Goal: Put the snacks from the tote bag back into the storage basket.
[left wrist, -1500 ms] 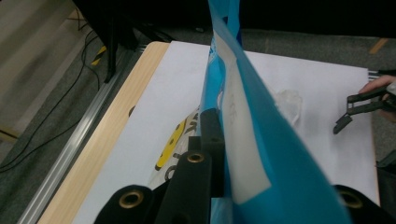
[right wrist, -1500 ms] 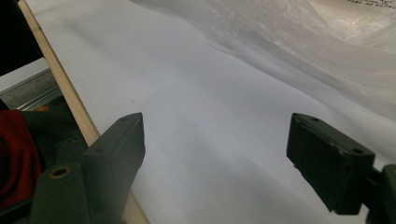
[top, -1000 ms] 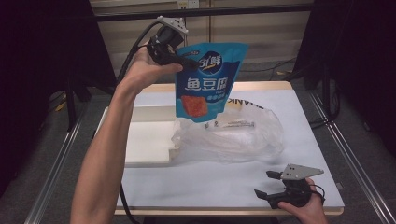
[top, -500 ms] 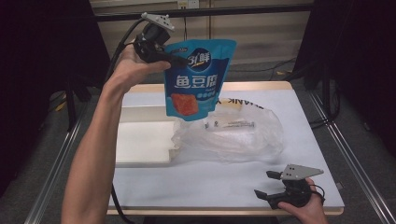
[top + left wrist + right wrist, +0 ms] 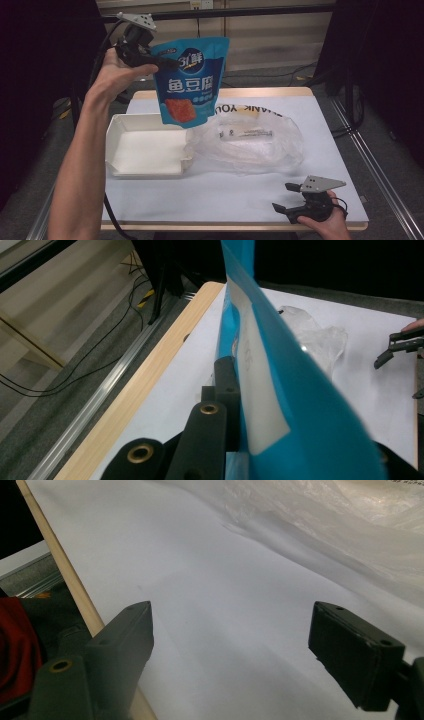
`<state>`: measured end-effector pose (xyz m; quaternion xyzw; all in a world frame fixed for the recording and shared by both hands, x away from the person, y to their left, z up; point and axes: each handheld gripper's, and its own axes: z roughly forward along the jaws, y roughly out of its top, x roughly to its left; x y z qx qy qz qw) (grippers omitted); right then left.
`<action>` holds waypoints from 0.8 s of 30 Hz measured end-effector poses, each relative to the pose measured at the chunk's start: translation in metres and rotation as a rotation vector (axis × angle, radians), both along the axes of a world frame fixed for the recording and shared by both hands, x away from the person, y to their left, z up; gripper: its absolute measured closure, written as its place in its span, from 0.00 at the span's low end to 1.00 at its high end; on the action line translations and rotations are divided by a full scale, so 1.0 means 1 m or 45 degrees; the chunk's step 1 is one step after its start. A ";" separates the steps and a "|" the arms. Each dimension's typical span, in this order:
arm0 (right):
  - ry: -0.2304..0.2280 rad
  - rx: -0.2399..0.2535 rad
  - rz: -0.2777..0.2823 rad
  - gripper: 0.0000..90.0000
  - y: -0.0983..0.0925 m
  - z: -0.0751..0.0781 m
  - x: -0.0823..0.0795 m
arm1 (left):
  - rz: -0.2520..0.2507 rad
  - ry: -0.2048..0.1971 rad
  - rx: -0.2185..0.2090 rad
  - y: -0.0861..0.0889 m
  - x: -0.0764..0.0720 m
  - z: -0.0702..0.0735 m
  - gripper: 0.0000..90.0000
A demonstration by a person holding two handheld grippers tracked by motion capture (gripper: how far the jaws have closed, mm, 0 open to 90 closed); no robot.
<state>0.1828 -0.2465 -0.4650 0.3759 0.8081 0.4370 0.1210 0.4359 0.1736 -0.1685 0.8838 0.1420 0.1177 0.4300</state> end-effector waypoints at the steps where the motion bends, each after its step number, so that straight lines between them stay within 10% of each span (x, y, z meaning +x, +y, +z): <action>1: -0.002 0.000 0.002 0.20 0.000 0.000 0.000 | -0.004 0.004 0.005 0.003 0.001 0.000 1.00; 24: 0.005 -0.004 0.005 0.20 0.001 -0.001 0.002 | 0.119 0.016 0.021 0.057 0.006 -0.010 1.00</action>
